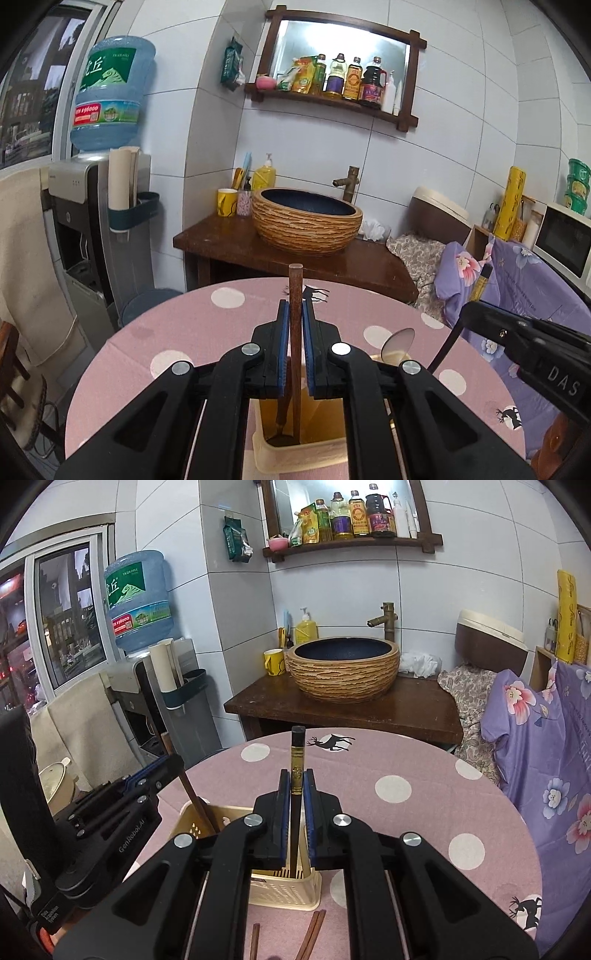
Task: Organize utensils
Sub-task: 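Lower the chopsticks into the holder opening with both tools and release, then withdraw both open tools back toward the remaining chopsticks and spoon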
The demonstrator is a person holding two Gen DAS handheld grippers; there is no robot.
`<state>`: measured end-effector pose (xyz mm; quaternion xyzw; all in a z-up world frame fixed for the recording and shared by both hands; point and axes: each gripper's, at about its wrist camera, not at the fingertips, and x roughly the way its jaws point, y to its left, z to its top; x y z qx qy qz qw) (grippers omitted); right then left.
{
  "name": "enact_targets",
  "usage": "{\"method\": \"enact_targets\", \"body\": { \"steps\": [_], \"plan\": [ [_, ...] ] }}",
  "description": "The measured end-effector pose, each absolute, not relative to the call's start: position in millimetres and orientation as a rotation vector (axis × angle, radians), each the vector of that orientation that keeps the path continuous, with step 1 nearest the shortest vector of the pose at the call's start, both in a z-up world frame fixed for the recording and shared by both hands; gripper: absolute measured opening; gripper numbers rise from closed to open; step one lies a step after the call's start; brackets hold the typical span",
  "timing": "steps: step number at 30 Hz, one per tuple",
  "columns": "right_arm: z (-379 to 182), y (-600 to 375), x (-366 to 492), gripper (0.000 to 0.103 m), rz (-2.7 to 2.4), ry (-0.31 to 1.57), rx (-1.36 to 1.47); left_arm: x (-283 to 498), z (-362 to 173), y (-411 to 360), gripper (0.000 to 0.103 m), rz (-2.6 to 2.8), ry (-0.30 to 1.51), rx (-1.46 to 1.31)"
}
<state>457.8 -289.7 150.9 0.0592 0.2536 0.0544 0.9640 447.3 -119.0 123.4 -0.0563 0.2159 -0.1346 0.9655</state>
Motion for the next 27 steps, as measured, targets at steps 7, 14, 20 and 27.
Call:
{"method": "enact_targets", "body": {
  "steps": [7,14,20,27],
  "plan": [
    [145.6,-298.5,415.6,0.063,0.077,0.392,0.158,405.7,114.7,-85.8,0.069,-0.318,0.457,-0.271],
    [91.7,-299.3,371.3,0.064,0.017,0.487,0.181,359.0,64.3,-70.3,0.088,-0.293,0.666,-0.252],
    [30.6,-291.1,354.3,0.064,-0.002,0.658,0.189,333.6,15.8,-58.2,0.088,-0.244,0.796,-0.184],
    [-20.7,-291.0,351.0,0.064,0.005,0.787,0.276,321.2,-9.9,-47.3,0.088,-0.196,0.822,-0.145]
  ]
}}
